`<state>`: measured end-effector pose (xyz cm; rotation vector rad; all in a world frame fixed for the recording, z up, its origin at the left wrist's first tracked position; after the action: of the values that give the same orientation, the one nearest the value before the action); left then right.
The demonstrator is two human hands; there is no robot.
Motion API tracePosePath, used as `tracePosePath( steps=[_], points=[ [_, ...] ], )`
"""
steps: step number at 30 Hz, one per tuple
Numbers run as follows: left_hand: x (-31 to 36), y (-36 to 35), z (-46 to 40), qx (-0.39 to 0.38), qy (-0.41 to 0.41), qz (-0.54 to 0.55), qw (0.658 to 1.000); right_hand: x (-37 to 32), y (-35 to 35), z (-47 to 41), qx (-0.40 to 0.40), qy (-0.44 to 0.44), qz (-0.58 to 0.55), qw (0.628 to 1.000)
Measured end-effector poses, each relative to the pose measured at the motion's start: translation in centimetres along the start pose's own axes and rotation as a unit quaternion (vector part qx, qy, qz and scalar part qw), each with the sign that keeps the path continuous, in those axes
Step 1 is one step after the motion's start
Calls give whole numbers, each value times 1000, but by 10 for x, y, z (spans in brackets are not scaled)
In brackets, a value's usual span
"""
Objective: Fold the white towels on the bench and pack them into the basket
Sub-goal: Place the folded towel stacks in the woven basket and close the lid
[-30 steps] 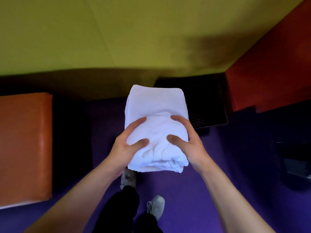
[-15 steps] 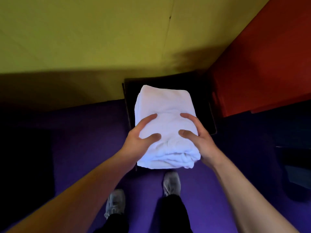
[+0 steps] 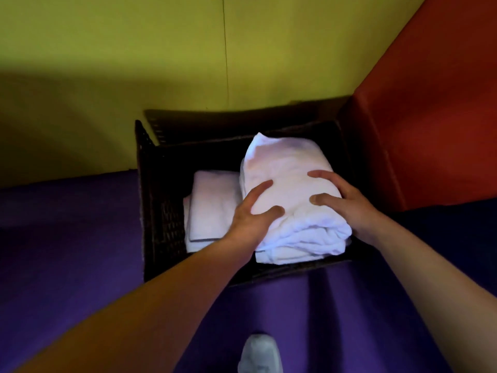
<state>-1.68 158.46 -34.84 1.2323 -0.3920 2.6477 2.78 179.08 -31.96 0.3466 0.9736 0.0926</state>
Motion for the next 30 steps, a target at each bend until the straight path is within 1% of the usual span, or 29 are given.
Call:
tracePosePath(
  steps=[7, 10, 13, 17, 20, 22, 23, 24, 25, 26, 27, 28, 29, 30],
  points=[
    [-36, -5, -35, 10, -57, -64, 996, 26, -3, -26, 31, 52, 98, 993],
    [-47, -6, -46, 2, -82, -78, 994, 31, -5, -35, 39, 72, 130, 988],
    [-52, -5, -48, -18, -120, -98, 988, 33, -5, -31, 48, 89, 140, 985],
    [-49, -4, -44, -47, -195, -103, 974, 27, 2, -15, 87, 132, 137, 978],
    [-46, -4, -47, -72, -211, -124, 967, 25, 2, -12, 110, 150, 150, 971],
    [-48, 3, -52, -73, -202, -167, 962, 30, -2, -16, 116, 140, 169, 969],
    [-48, 7, -54, -86, -188, -191, 960, 33, -5, -19, 116, 132, 182, 967],
    [-47, 11, -58, -106, -178, -244, 948, 36, -8, -23, 109, 126, 201, 965],
    [-45, 14, -62, -128, -182, -345, 912, 43, -11, -28, 92, 121, 231, 961],
    [-43, 18, -67, -125, -189, -451, 863, 50, -14, -34, 68, 104, 283, 951],
    [-39, 24, -71, -94, -206, -546, 807, 58, -18, -40, 32, 65, 349, 934],
    [-36, 31, -72, -46, -216, -606, 765, 62, -23, -44, 2, 7, 413, 910],
    [-34, 41, -74, -8, -205, -640, 741, 64, -28, -47, -6, -39, 468, 883],
    [-35, 51, -76, 9, -182, -656, 733, 58, -31, -50, 20, -49, 518, 854]
  ],
)
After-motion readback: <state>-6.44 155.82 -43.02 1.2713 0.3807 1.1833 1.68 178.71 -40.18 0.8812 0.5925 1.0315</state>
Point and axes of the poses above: each hand's wrist, its own z-axis away from the middle knuckle, its own y-axis out of the back of the hand, x = y × z, the point moved 2 cm from there along -z, towards the middle knuckle, and after that the axes turned 8 degrees about z, right-handed, at the moved point
